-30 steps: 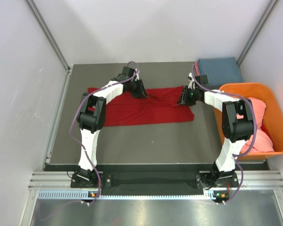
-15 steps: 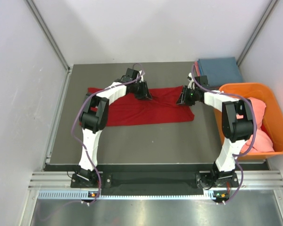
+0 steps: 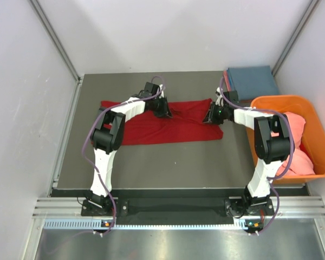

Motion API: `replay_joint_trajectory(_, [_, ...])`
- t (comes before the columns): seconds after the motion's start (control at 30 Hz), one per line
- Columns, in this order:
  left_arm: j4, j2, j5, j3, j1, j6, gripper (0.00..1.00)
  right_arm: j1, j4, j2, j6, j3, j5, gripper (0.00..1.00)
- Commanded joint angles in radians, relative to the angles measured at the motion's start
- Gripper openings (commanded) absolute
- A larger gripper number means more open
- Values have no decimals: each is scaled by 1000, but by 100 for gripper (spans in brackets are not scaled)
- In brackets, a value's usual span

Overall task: Fold and stack the t-shirts
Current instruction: Fold the tshirt

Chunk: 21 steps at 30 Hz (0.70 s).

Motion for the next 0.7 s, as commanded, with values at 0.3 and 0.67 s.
replay_joint_trajectory(0.3, [-43,-70,-70,35,-3,73,33,8,111,-42,27,-49,13,0])
replay_joint_trajectory(0.67, [-36,-81,-128,85,-1,124,33,8,115,-56,37,-52,21,0])
